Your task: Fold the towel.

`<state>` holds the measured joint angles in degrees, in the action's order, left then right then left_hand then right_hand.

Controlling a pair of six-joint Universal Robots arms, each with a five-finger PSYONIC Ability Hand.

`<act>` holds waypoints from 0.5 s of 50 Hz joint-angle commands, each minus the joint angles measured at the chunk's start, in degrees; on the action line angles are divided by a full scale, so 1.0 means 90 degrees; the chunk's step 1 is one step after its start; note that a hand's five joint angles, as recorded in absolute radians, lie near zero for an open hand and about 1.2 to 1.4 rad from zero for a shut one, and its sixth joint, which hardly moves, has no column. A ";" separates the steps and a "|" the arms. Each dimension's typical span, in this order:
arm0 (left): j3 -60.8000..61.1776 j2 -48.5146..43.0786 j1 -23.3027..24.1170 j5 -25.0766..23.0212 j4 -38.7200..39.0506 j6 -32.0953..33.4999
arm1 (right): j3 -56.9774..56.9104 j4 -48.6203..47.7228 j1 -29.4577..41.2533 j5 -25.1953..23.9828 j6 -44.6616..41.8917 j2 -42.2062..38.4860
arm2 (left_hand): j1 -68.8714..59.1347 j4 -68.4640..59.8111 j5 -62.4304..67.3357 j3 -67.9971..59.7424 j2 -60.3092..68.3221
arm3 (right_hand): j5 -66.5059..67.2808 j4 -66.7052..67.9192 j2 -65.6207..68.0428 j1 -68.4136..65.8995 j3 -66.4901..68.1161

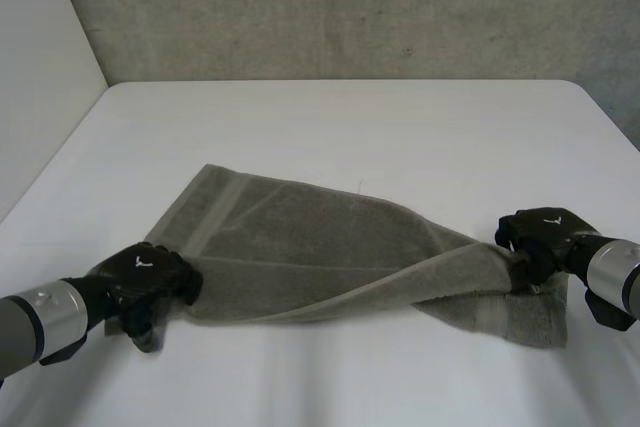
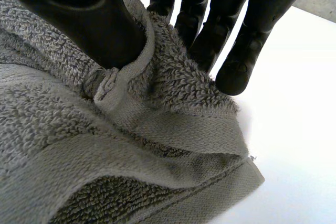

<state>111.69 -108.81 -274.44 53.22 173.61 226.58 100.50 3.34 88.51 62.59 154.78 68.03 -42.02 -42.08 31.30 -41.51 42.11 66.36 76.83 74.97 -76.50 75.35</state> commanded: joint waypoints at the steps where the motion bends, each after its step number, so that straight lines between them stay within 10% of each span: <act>1: -0.0105 -0.0078 0.0161 0.0268 0.0329 -0.0194 | 0.0015 0.0001 0.0000 -0.0099 -0.0010 0.0000 | 0.0058 0.0064 0.0022 0.0001 -0.0067 | 0.0404 0.0352 0.0558 -0.0388 0.0517; 25: -0.0681 -0.0400 0.0532 0.0541 0.0730 -0.0840 | 0.0142 0.0010 0.0000 -0.0119 -0.0391 0.0000 | -0.0783 -0.0777 0.0863 -0.0841 0.0774 | 0.0404 0.0352 0.0558 -0.0388 0.0517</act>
<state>106.76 -110.91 -270.89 57.20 180.19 219.01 101.73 3.43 88.51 61.60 151.22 68.02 -48.52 -48.60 38.52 -48.54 48.54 66.36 76.83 74.97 -76.50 75.38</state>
